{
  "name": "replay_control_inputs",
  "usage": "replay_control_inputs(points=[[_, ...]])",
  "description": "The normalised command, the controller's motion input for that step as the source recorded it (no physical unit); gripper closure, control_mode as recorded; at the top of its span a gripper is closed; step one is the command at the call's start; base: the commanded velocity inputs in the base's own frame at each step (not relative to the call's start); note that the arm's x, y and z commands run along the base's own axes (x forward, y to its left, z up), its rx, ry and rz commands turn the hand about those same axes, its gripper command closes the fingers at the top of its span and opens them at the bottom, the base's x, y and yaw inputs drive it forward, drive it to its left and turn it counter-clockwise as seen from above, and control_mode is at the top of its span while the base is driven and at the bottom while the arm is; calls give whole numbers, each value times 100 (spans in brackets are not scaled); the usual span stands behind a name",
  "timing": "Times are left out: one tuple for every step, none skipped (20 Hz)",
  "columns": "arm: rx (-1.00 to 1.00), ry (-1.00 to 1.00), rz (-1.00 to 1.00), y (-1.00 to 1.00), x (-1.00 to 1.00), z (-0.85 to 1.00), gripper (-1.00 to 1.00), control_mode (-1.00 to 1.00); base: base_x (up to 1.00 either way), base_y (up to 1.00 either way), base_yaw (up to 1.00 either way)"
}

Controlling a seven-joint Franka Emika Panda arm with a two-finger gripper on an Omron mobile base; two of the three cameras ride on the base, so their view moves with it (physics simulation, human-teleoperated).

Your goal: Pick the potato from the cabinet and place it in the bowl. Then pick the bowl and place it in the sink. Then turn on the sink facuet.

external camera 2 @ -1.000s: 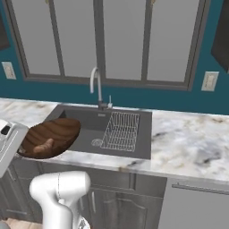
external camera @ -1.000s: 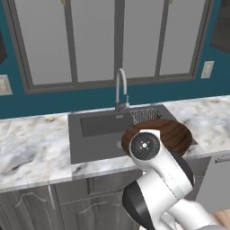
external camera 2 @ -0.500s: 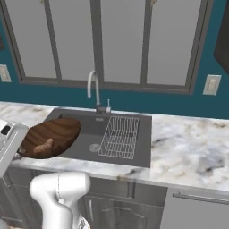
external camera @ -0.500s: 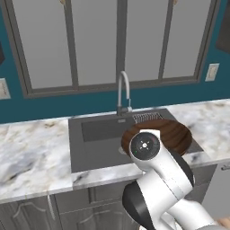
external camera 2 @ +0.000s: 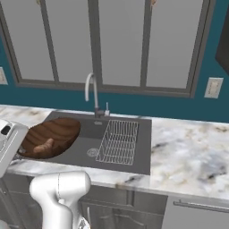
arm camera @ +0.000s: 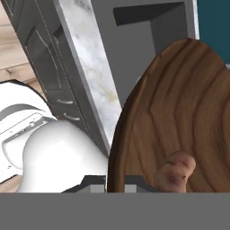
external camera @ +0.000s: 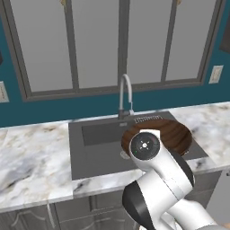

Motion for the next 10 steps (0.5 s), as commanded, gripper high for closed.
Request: replay_control_inputs(points=[[0,0,0,0,0,0,100,100,29,-8,0],[0,0,0,0,0,0,100,100,29,-8,0],[0,0,0,0,0,0,100,100,29,-9,0],[0,0,0,0,0,0,100,100,29,-8,0],[0,0,0,0,0,0,100,100,29,-9,0],[0,0,0,0,0,0,100,100,30,-9,0],[0,0,0,0,0,0,100,100,28,-8,0],[0,0,0,0,0,0,100,100,31,-8,0],[0,0,0,0,0,0,100,100,31,-9,0],[0,0,0,0,0,0,100,100,31,-9,0]])
